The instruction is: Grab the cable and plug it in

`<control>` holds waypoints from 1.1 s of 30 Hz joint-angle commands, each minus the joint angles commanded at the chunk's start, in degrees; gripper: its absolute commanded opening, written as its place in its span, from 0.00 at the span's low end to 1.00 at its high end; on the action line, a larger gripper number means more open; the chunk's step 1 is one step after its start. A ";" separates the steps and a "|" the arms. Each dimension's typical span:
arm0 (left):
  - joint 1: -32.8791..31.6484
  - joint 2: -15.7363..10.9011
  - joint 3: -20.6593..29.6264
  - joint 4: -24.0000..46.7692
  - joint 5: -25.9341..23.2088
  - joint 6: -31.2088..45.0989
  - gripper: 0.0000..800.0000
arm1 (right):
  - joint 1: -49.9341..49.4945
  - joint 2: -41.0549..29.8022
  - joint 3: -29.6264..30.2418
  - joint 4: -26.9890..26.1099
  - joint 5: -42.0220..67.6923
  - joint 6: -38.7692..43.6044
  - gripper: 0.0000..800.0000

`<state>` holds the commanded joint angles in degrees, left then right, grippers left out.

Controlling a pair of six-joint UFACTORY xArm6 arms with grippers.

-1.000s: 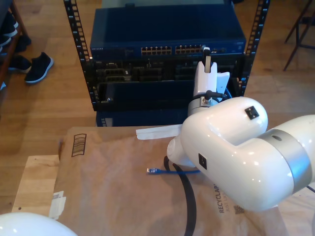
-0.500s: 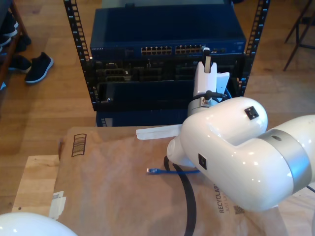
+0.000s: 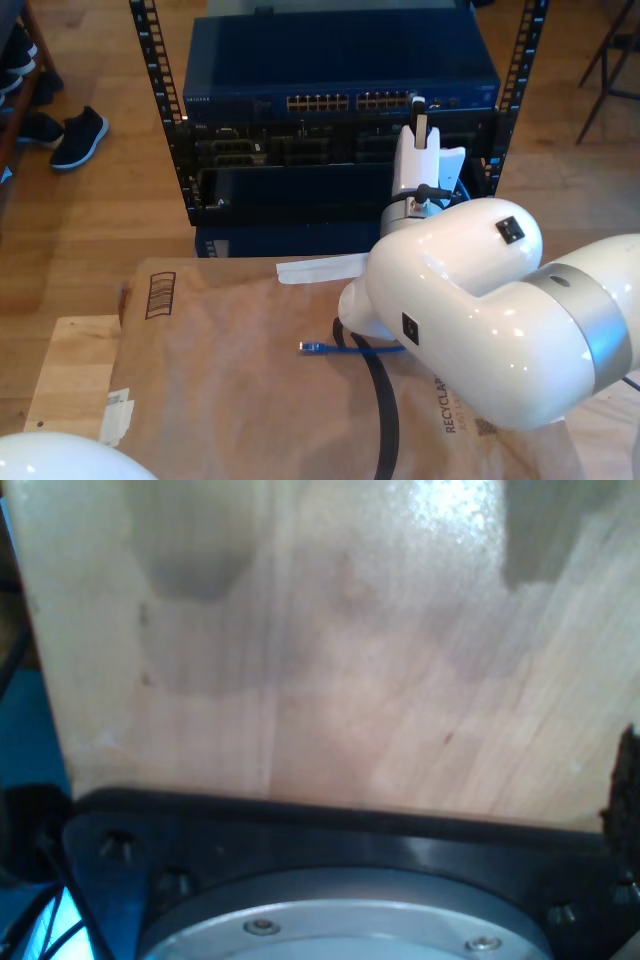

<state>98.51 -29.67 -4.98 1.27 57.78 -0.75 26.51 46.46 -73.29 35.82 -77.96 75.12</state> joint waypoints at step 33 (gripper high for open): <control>0.00 0.00 0.00 0.00 0.00 0.00 1.00 | -0.53 1.05 -1.67 -1.14 0.44 0.00 0.00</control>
<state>98.51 -29.67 -4.98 1.27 57.78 -0.75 25.98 47.52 -74.96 34.68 -77.52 75.12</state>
